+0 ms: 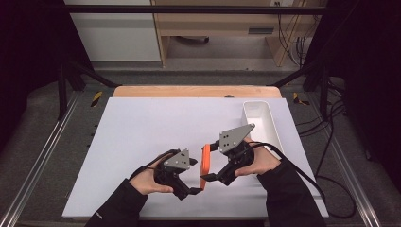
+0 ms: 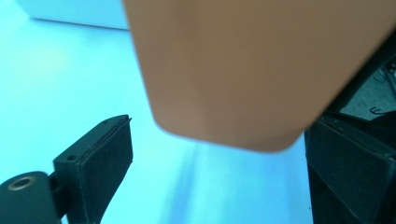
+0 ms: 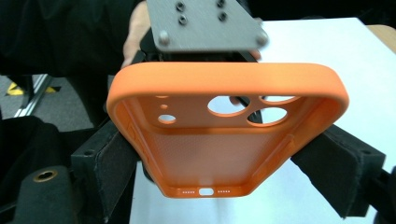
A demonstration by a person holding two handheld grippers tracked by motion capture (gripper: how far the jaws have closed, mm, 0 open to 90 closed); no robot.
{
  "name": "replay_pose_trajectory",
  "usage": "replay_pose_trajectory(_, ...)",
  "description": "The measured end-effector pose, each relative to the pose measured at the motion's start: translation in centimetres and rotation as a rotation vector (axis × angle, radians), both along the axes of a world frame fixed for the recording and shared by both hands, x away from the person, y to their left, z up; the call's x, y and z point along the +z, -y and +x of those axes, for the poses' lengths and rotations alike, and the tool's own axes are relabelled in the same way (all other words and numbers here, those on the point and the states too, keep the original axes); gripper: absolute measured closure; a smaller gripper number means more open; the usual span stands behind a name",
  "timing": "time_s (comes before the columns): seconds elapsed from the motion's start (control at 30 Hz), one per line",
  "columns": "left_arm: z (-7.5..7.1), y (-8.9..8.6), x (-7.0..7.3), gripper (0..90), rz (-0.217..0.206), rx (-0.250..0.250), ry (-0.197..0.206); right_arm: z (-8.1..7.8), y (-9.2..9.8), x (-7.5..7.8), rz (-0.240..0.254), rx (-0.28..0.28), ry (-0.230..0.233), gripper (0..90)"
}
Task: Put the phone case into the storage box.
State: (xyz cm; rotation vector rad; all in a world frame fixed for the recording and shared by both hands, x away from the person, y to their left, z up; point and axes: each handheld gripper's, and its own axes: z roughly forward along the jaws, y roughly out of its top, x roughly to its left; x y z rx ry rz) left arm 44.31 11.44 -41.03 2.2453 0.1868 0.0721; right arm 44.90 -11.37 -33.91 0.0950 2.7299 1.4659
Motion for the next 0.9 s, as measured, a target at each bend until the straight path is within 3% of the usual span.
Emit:
replay_pose_trajectory(0.13,0.2,-1.0,0.1,4.9,0.0,0.042,0.001,0.3,0.4,0.4,0.0,-0.05,0.008,16.1)
replay_pose_trajectory(0.37,0.4,-2.7,0.1,4.4,-0.037,0.119,-0.006,0.9,0.7,0.7,-0.01,-0.131,0.021,16.0)
replay_pose_trajectory(0.9,0.0,-7.4,-0.5,3.7,-0.123,0.289,-0.03,0.9,1.9,1.6,0.019,-0.238,0.055,15.9)
